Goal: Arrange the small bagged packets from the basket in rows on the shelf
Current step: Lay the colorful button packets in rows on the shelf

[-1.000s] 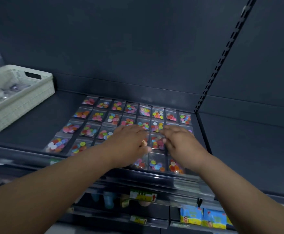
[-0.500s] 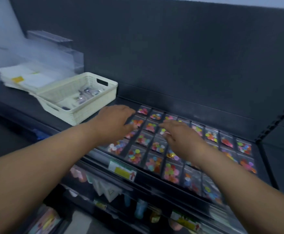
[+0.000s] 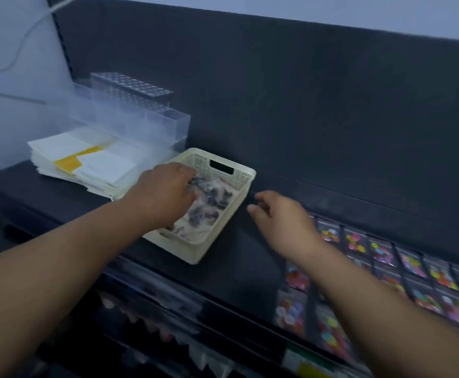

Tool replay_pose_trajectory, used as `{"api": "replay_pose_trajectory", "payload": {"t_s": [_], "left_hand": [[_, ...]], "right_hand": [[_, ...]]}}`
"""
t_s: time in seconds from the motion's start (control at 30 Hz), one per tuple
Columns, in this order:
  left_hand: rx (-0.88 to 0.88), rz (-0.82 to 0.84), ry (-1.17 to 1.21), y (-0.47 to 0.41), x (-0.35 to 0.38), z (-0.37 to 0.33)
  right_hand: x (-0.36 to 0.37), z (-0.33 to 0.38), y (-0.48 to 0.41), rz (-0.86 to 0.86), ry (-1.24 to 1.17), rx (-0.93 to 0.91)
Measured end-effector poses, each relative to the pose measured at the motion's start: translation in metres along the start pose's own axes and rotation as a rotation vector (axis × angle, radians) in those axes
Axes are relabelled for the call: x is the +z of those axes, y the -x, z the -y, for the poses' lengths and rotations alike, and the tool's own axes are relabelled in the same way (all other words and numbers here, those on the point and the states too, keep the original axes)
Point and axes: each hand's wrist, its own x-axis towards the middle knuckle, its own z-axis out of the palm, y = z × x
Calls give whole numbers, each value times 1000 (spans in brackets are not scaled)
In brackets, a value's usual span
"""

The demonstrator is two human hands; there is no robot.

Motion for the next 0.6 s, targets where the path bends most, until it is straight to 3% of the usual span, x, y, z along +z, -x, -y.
{"api": "replay_pose_trajectory", "payload": {"t_s": [0.13, 0.27, 0.4, 0.6], "left_hand": [[-23, 42, -1, -23, 4, 45], [-8, 106, 47, -37, 15, 63], [13, 106, 109, -46, 25, 72], [-89, 5, 308, -59, 26, 68]], "right_hand": [[30, 29, -38, 67, -232, 329], [57, 40, -48, 204, -532, 522], [63, 37, -47, 123, -691, 582], [57, 16, -31, -48, -585, 499]]}}
